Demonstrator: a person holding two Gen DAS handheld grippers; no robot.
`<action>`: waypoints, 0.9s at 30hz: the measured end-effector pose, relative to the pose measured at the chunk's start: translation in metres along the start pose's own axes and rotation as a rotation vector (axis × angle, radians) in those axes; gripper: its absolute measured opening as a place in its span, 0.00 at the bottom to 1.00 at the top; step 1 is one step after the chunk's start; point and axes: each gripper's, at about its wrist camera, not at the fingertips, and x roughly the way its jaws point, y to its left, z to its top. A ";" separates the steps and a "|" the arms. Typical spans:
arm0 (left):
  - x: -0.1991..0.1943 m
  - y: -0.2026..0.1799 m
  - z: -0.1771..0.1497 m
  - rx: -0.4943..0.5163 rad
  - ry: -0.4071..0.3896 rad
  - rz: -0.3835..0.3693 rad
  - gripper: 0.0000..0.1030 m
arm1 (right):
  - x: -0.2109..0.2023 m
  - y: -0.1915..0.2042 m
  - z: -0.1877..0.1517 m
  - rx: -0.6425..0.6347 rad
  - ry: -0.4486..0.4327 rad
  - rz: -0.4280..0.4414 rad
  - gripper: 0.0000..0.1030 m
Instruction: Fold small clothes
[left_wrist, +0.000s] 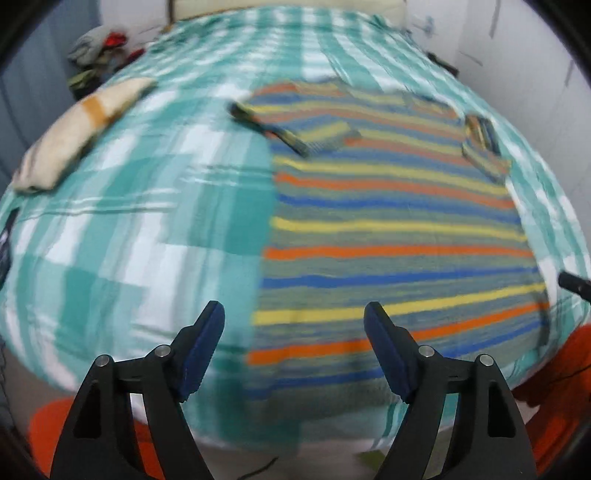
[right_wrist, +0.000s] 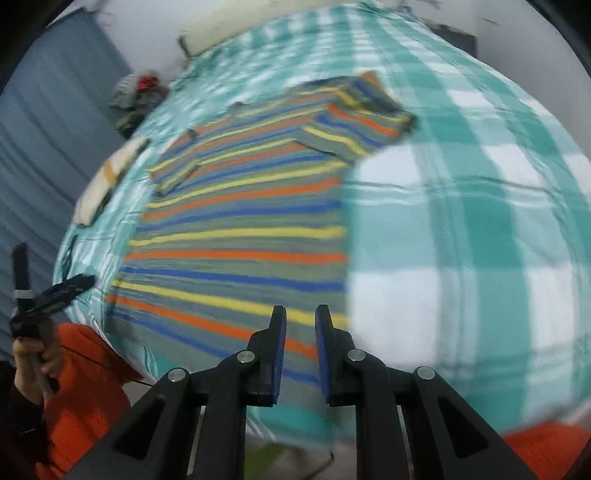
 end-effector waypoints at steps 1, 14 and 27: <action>0.012 -0.004 -0.002 0.015 0.035 0.017 0.77 | 0.010 0.005 -0.002 -0.018 0.008 -0.006 0.16; -0.043 0.024 -0.052 -0.109 0.010 0.068 0.81 | 0.012 -0.007 -0.013 -0.113 0.155 -0.108 0.44; -0.058 0.069 -0.047 -0.309 -0.211 0.207 0.88 | 0.138 0.024 0.164 -0.510 0.073 -0.341 0.59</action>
